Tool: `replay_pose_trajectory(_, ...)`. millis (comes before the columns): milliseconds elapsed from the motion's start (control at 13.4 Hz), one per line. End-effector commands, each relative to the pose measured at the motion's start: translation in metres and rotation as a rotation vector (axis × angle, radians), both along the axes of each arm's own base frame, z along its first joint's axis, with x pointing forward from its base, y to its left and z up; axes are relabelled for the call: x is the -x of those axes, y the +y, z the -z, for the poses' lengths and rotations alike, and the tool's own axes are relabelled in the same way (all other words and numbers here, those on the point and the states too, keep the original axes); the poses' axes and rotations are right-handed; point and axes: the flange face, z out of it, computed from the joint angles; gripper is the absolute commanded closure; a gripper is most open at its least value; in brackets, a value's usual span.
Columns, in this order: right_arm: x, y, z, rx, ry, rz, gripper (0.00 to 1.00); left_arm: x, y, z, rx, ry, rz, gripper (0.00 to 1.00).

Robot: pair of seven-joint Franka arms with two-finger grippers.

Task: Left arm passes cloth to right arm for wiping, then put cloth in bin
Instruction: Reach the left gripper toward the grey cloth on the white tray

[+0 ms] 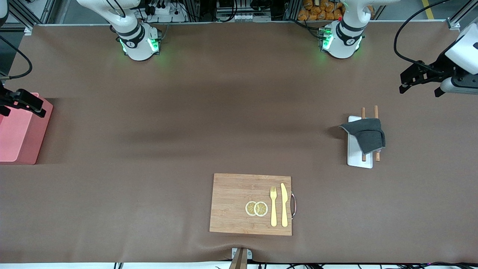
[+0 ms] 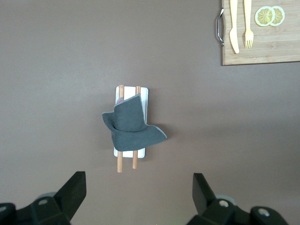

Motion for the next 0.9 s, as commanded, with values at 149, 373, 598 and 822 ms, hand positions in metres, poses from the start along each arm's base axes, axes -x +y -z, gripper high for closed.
replay_pose_trajectory(149, 0.002, -0.004, -0.004, -0.018, 0.014, 0.013, 0.00, -0.006, -0.002, -0.002, -0.024, 0.012, 0.008, 0.00)
replay_pose_trajectory(373, 0.001, -0.004, -0.003, -0.018, 0.014, 0.015, 0.00, -0.020, -0.001, 0.022, -0.024, 0.055, -0.005, 0.00)
replay_pose_trajectory(598, 0.001, -0.006, -0.004, -0.018, 0.011, 0.019, 0.00, -0.046, 0.010, 0.056, -0.022, 0.109, -0.057, 0.00)
replay_pose_trajectory(822, 0.001, -0.004, -0.005, -0.019, 0.006, 0.016, 0.00, -0.067, 0.017, 0.100, -0.030, 0.172, -0.206, 0.00)
